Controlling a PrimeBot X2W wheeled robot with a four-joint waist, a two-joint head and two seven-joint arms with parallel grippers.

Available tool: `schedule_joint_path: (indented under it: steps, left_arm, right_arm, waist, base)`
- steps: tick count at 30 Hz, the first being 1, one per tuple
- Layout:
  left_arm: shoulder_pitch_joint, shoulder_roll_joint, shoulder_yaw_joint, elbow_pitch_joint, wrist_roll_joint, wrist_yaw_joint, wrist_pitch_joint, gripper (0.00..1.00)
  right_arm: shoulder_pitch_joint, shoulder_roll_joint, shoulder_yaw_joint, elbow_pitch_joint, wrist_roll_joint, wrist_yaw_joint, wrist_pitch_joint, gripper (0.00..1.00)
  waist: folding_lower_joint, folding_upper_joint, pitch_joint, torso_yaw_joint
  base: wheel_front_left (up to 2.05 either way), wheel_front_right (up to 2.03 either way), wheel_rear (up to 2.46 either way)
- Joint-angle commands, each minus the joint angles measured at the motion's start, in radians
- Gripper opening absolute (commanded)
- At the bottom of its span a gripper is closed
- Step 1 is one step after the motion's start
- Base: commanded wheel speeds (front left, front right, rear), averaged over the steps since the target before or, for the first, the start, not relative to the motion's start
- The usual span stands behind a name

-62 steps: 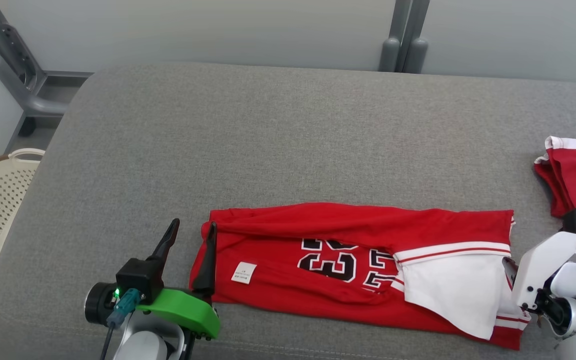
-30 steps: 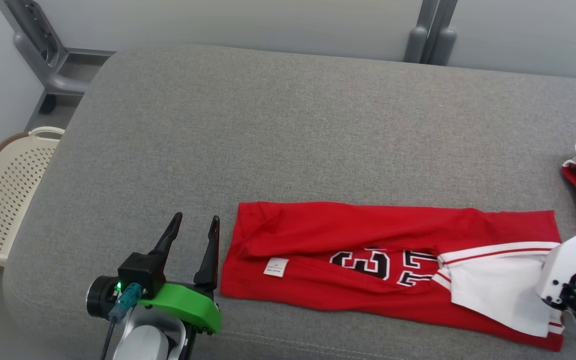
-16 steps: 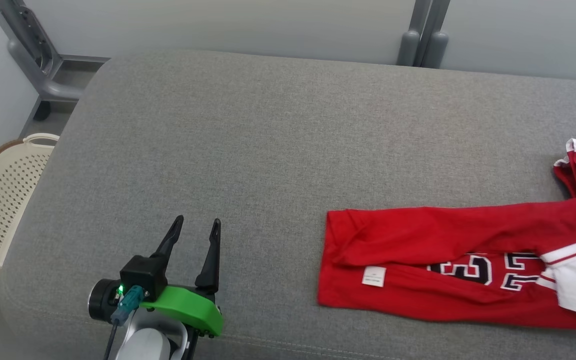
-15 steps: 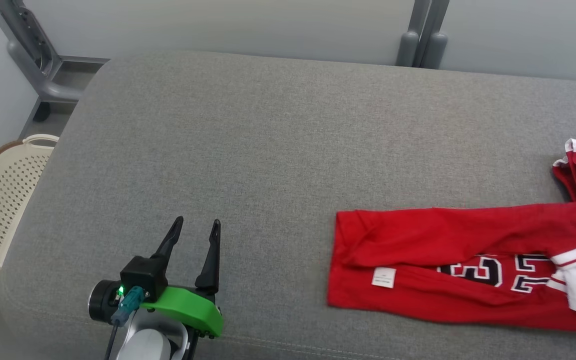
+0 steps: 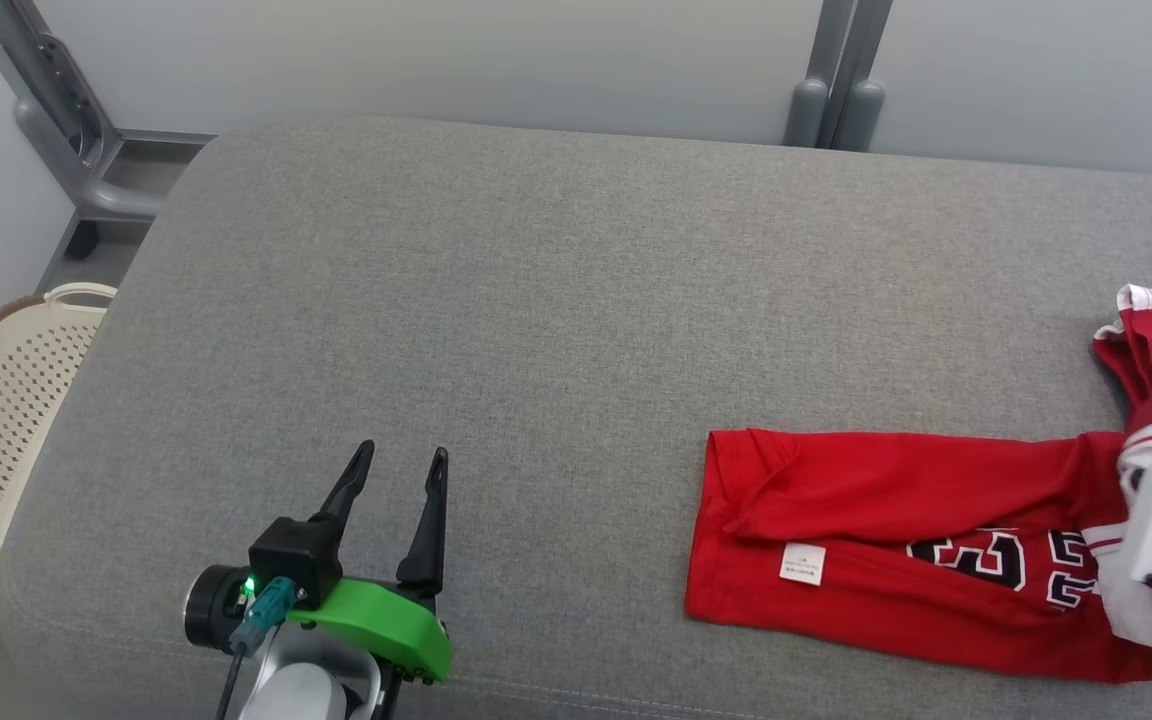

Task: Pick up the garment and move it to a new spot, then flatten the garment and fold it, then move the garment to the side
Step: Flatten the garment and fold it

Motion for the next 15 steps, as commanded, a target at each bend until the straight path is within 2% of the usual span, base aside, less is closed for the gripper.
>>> schedule_joint_path:
  steps: [1,8,15]
  left_arm:
    - [0.004,0.001,0.001,0.001,0.006,-0.005,-0.002,1.00]
    - [-0.010,0.000,-0.003,0.010,0.011,-0.011,-0.002,1.00]
    - [-0.020,-0.002,-0.004,0.010,0.012,-0.012,-0.002,1.00]
  right_arm:
    - [0.005,0.006,0.058,0.000,0.023,0.000,0.007,0.00]
    - [-0.047,0.028,0.279,0.088,0.095,0.000,-0.005,0.00]
    - [-0.114,0.040,0.403,0.216,0.128,0.000,-0.055,0.00]
  waist:
    - [0.0000,0.0000,-0.001,0.001]
    - [0.0000,0.0000,-0.002,0.014]
    - [0.0000,0.0000,0.008,0.030]
  base:
    - [0.00,0.00,0.00]
    - [0.00,0.00,0.00]
    - [0.00,0.00,0.00]
